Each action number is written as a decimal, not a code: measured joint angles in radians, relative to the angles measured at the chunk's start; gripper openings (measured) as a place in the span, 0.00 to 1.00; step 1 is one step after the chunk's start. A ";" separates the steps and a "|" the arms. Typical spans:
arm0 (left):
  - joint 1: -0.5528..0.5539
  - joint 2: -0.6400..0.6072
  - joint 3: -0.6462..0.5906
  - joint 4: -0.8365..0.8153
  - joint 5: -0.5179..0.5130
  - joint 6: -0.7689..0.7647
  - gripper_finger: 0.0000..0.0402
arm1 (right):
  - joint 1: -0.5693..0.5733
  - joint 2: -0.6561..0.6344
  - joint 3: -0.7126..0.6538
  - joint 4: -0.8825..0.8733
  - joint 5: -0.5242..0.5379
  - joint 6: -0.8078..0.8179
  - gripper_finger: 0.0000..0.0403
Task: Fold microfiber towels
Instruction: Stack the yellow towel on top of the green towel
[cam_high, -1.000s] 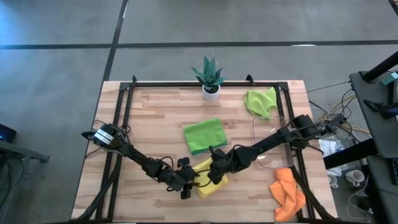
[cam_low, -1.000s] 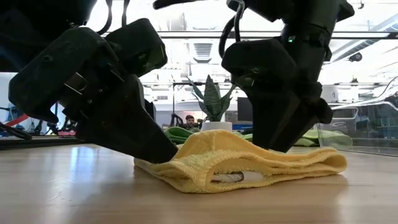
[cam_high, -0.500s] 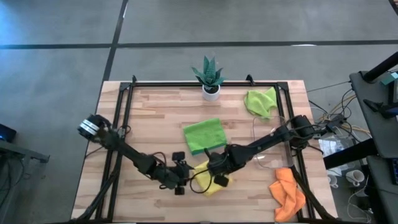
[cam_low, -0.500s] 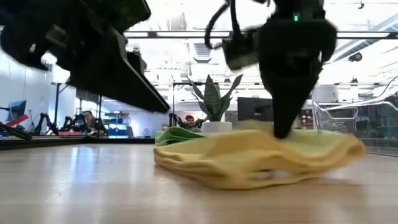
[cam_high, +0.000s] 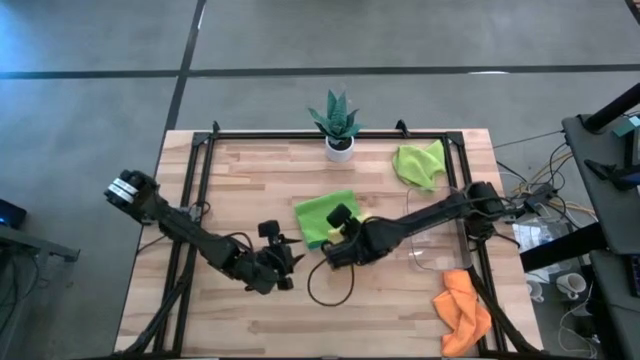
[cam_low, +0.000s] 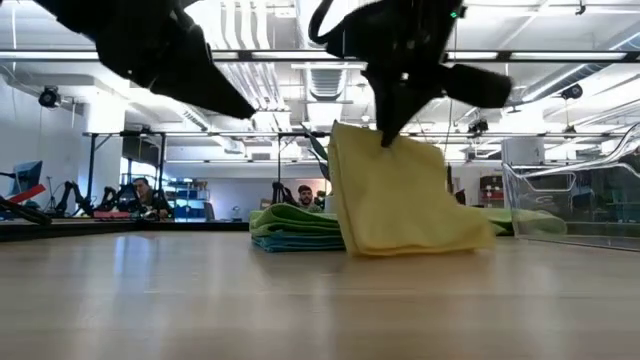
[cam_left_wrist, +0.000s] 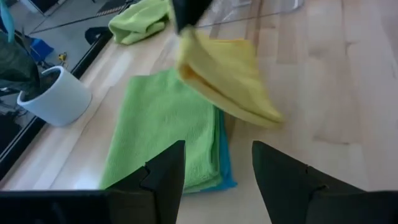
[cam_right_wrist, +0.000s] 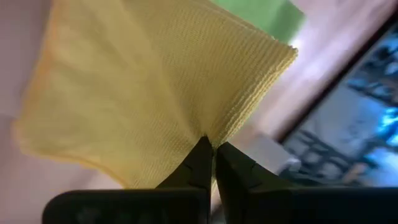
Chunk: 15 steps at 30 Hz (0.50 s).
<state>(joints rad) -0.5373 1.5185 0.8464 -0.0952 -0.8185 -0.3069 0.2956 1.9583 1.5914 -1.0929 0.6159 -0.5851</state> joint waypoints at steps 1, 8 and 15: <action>0.000 0.001 -0.004 0.000 0.000 0.000 0.43 | -0.010 0.000 0.007 0.002 0.016 -0.042 0.02; 0.051 0.077 -0.066 0.083 -0.109 0.000 0.43 | -0.110 -0.002 0.022 0.074 0.010 -0.227 0.02; 0.179 0.245 -0.055 0.235 0.020 0.056 0.43 | -0.183 -0.002 0.021 0.130 -0.131 -0.288 0.02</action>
<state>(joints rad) -0.3578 1.7638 0.7909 0.1397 -0.7985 -0.2504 0.1123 1.9568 1.6123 -0.9629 0.4853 -0.8732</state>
